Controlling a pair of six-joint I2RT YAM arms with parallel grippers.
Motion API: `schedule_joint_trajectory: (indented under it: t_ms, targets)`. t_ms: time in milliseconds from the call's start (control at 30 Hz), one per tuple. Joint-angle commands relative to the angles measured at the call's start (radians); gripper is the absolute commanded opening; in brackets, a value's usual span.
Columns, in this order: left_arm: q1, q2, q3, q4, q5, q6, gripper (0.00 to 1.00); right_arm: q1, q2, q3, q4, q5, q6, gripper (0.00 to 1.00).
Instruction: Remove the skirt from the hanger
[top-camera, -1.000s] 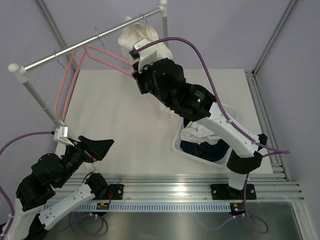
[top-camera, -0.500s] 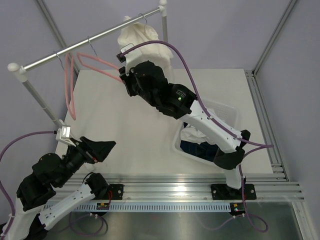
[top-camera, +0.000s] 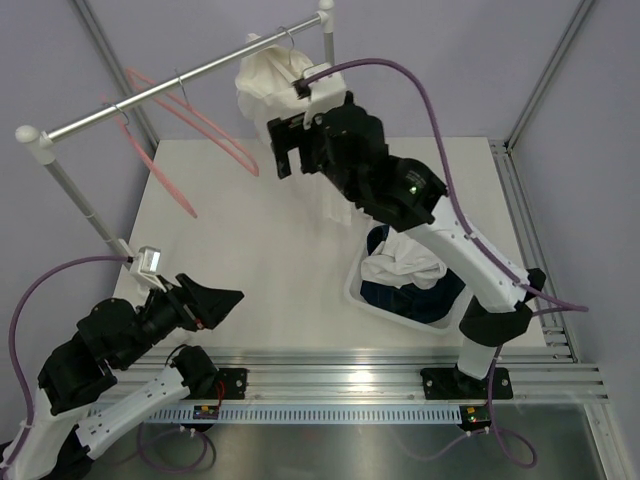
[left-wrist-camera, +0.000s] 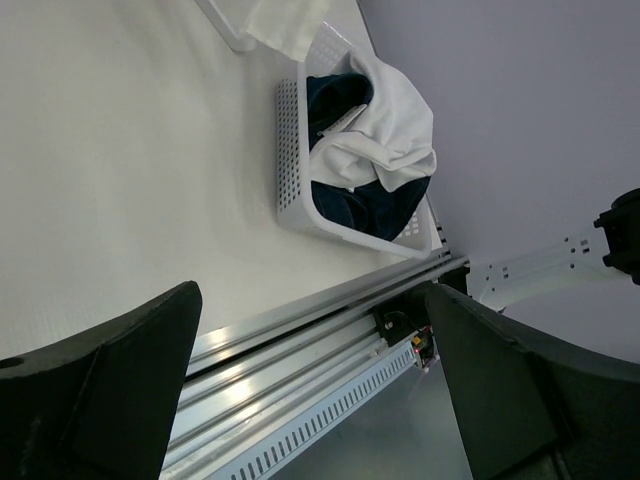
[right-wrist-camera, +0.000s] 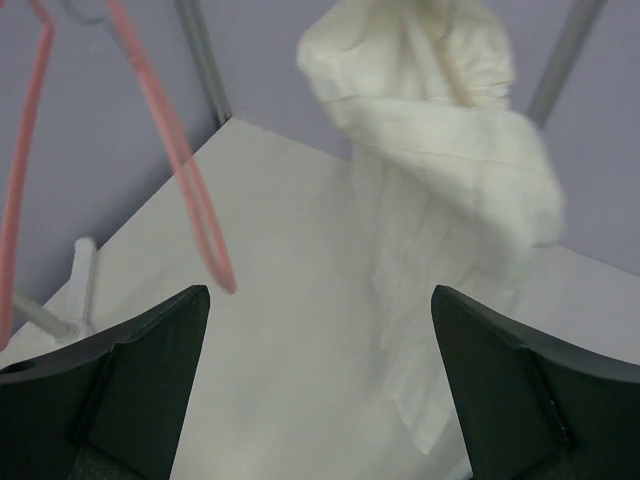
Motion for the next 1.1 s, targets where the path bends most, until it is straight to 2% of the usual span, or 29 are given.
schedule_joint_trajectory:
  t_ms: [0,100,200,333,433,600,767,933,1033,1067]
  targets:
    - [0.001,-0.028,0.003,0.029,0.051,-0.042,0.99,-0.137,-0.088,0.018,-0.025,0.019,-0.016,0.99]
    - [0.001,-0.049,-0.022,0.030,0.062,-0.054,0.99,-0.249,-0.088,0.032,-0.061,-0.056,-0.047,1.00]
    - [0.001,-0.043,-0.051,0.039,0.067,-0.038,0.99,-0.332,-0.070,0.032,-0.065,-0.131,-0.143,0.99]
    - [0.003,-0.013,-0.105,0.105,0.076,-0.022,0.99,-0.395,-0.036,0.023,-0.074,-0.287,-0.236,0.99]
    - [0.003,0.035,-0.152,0.180,0.120,-0.015,0.99,-0.404,-0.050,-0.053,-0.027,-0.347,-0.308,0.97]
    - [0.001,0.122,-0.189,0.245,0.174,-0.002,0.99,-0.453,-0.117,-0.218,0.119,-0.528,-0.251,0.94]
    - [0.001,0.136,-0.171,0.248,0.166,0.016,0.99,-0.484,-0.041,-0.158,0.094,-0.597,-0.243,0.89]
    - [0.003,0.135,-0.139,0.217,0.156,0.030,0.99,-0.499,0.079,-0.011,0.061,-0.616,-0.257,0.86]
    - [0.001,0.127,-0.136,0.204,0.151,0.034,0.99,-0.507,0.137,0.072,0.054,-0.648,-0.257,0.79]
    - [0.001,0.127,-0.134,0.203,0.148,0.036,0.99,-0.510,0.154,0.096,0.048,-0.651,-0.251,0.72]
